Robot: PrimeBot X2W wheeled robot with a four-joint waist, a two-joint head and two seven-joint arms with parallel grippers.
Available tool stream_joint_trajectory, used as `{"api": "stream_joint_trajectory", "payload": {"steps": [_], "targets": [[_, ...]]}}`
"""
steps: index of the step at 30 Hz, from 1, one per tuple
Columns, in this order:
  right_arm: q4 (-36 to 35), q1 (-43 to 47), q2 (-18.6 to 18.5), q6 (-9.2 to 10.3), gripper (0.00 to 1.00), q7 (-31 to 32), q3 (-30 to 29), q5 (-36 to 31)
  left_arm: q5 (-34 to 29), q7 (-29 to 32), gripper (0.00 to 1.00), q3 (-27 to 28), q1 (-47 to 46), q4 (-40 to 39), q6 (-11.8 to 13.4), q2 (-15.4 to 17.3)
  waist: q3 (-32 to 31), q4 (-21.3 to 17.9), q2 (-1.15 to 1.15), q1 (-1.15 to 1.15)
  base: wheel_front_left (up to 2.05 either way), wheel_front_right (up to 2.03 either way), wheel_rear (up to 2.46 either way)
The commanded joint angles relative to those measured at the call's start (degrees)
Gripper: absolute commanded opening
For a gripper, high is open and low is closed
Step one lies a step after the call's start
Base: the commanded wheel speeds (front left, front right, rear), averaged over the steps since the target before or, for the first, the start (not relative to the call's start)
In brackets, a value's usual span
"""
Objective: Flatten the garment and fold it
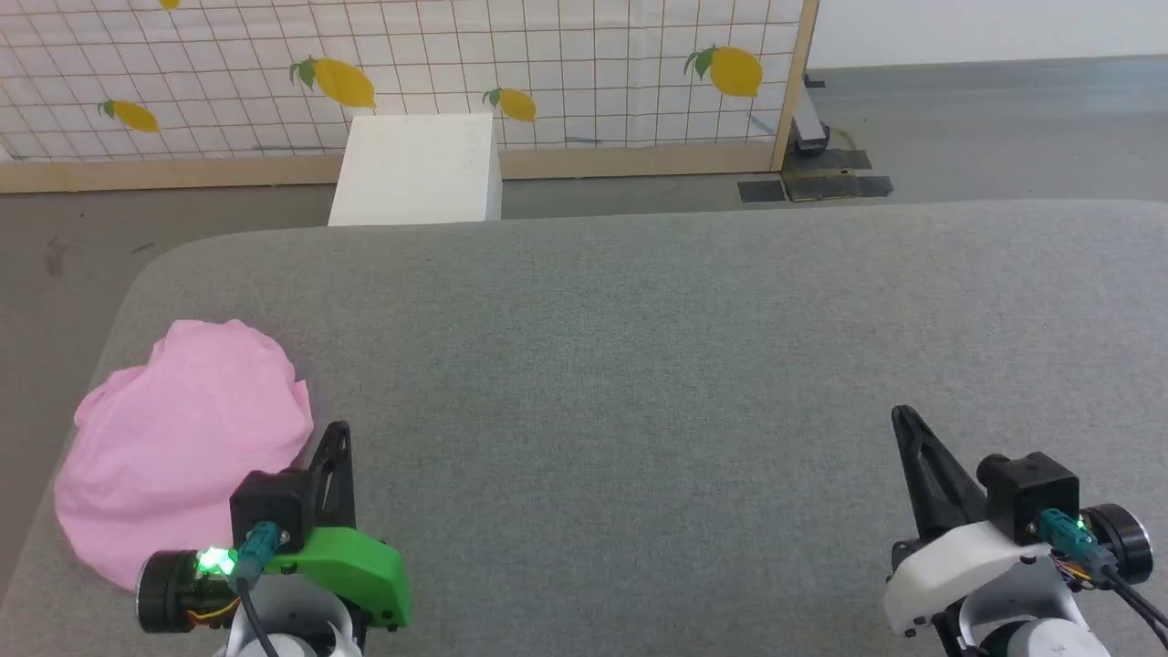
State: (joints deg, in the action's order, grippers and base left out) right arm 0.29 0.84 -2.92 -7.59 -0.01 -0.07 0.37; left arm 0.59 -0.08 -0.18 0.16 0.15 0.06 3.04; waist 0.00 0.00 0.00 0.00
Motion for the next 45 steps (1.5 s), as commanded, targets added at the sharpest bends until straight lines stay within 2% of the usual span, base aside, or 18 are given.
{"api": "stream_joint_trajectory", "payload": {"steps": [1,38,39,45], "targets": [[-0.29,-0.84,0.04,0.10,0.00,0.01,0.07,-0.37,-0.59,0.08,0.00,0.18,-0.16,-0.15,-0.06,-0.16,0.00,0.00,0.00,0.00,0.00,0.00,0.00],[-0.29,-0.84,0.04,0.10,0.00,0.01,0.07,-0.37,-0.59,0.08,0.00,0.18,-0.16,-0.15,-0.06,-0.16,0.00,0.00,0.00,0.00,0.00,0.00,0.00],[0.00,0.00,0.00,0.00,1.00,0.00,-0.01,0.00,0.00,0.00,1.00,-0.01,0.00,0.00,0.00,0.00,0.00,0.00,0.00,0.00,0.00,0.00,0.00],[0.08,-0.02,-0.01,0.00,1.00,-0.11,-0.09,0.10,0.26,-0.17,1.00,-0.40,-0.11,0.13,0.17,0.00,0.01,0.02,0.00,0.00,0.00,0.00,0.00]]}}
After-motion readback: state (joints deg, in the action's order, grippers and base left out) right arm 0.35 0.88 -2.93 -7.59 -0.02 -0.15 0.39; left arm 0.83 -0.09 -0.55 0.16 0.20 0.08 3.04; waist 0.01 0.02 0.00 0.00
